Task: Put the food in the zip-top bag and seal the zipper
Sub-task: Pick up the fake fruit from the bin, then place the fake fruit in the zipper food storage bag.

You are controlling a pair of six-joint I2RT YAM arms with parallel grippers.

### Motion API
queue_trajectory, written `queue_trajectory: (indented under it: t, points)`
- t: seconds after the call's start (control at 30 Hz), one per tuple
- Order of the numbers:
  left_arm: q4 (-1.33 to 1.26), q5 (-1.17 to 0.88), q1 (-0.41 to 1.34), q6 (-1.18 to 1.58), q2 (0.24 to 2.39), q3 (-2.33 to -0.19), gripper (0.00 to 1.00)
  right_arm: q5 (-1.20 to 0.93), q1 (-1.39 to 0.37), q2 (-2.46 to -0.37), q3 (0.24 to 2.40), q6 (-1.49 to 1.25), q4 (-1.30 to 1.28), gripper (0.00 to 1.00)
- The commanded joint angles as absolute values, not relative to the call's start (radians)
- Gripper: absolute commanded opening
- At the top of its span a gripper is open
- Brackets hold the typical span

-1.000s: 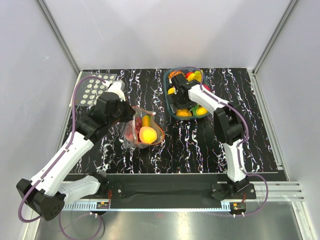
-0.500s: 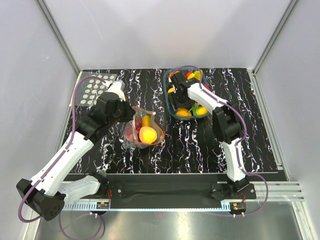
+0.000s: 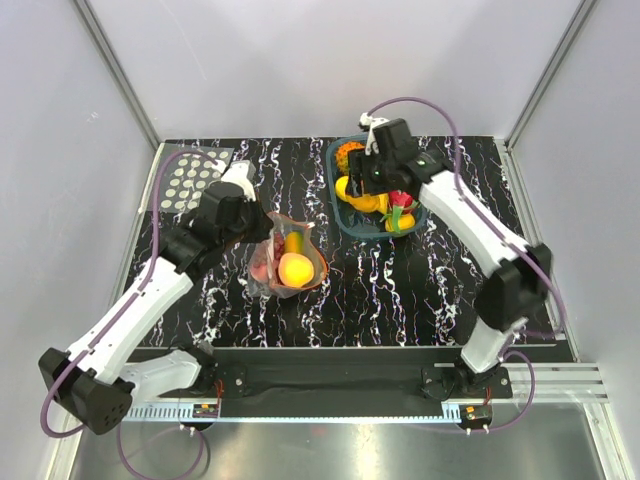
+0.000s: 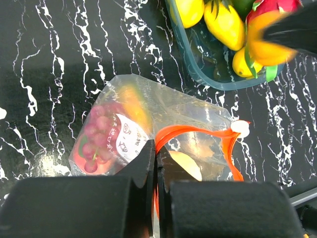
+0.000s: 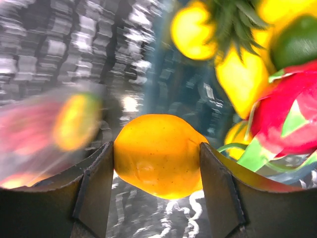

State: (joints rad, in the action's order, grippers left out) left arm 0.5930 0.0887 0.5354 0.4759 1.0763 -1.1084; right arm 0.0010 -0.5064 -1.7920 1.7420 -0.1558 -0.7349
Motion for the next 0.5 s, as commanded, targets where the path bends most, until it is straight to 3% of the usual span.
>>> queue_trajectory:
  t: [0.0,0.23,0.47]
  points:
    - [0.526,0.067,0.531,0.48,1.103,-1.152,0.0,-0.179,-0.505,-1.634,1.651,-0.216,-0.589,0.42]
    - [0.54,0.087,0.531,0.476,1.153,-1.189,0.0,-0.469,-0.572,-1.387,1.404,-0.299,-0.367,0.41]
    - [0.594,0.11,0.531,0.465,1.149,-1.232,0.0,-0.517,-0.788,-1.339,1.295,-0.336,-0.123,0.41]
